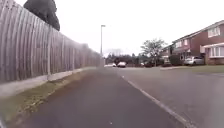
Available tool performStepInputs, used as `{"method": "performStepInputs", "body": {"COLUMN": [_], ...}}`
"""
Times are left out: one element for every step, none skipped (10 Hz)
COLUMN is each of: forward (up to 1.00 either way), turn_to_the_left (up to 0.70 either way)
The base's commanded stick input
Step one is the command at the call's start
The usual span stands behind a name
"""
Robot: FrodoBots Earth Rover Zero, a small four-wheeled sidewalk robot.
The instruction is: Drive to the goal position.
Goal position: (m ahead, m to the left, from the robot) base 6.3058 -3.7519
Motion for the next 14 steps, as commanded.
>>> {"method": "performStepInputs", "body": {"forward": [1.00, 1.00, 1.00, 1.00, 1.00, 1.00, 1.00, 1.00, 1.00, 1.00, 1.00, 1.00, 1.00, 1.00], "turn_to_the_left": [0.00, 0.00, 0.00, 0.00, 0.00, 0.00, 0.00, 0.00, 0.00, 0.00, 0.00, 0.00, 0.00, 0.00]}}
